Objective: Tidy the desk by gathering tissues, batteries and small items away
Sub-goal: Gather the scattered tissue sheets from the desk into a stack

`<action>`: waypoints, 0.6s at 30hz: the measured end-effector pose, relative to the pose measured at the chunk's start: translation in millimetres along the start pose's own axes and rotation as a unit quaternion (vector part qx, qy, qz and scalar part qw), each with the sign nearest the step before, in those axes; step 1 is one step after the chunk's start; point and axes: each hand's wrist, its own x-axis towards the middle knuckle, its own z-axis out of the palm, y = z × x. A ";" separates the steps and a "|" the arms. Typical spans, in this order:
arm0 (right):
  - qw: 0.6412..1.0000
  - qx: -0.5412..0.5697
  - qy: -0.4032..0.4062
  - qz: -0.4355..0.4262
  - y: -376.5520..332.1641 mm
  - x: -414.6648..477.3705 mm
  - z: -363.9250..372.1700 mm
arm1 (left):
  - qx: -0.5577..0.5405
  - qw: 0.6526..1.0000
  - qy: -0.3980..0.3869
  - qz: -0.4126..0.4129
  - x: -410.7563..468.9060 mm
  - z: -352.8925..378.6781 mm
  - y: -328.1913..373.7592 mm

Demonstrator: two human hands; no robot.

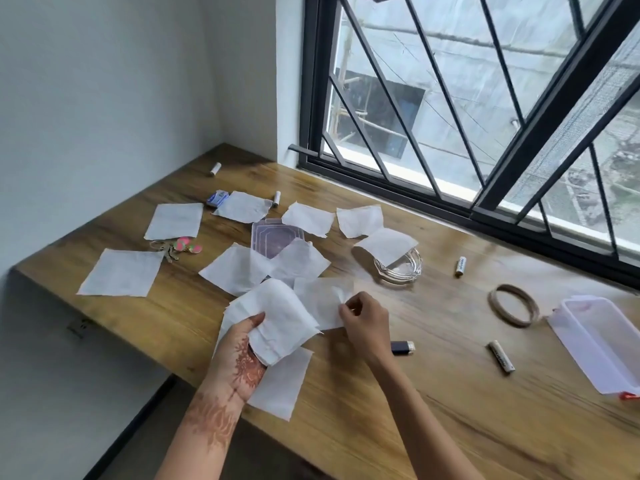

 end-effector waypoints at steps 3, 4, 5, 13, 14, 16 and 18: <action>0.997 0.074 0.020 -0.009 -5.3 5.5 -18.5 | 0.009 1.000 -0.001 0.007 1.4 7.5 -1.9; 0.995 0.094 0.025 -0.024 -8.9 6.9 -25.2 | 0.002 1.000 -0.007 0.000 1.6 8.4 -3.0; 0.992 0.113 0.028 -0.042 -13.8 8.0 -31.5 | 0.004 1.000 -0.009 -0.004 1.1 10.8 -3.5; 0.943 -0.053 0.046 -0.325 -52.8 -4.0 -42.3 | 0.067 0.998 -0.003 0.015 4.2 20.9 -13.0; 0.928 -0.088 0.037 -0.360 -53.9 -9.6 -36.9 | 0.070 0.997 0.000 0.015 4.2 21.4 -14.2; 0.902 -0.149 0.019 -0.406 -53.6 -21.8 -24.6 | 0.052 0.999 -0.009 0.013 4.6 25.0 -15.8; 0.883 -0.190 -0.002 -0.430 -51.4 -33.4 -14.9 | 0.019 1.000 -0.022 0.009 4.6 28.9 -17.0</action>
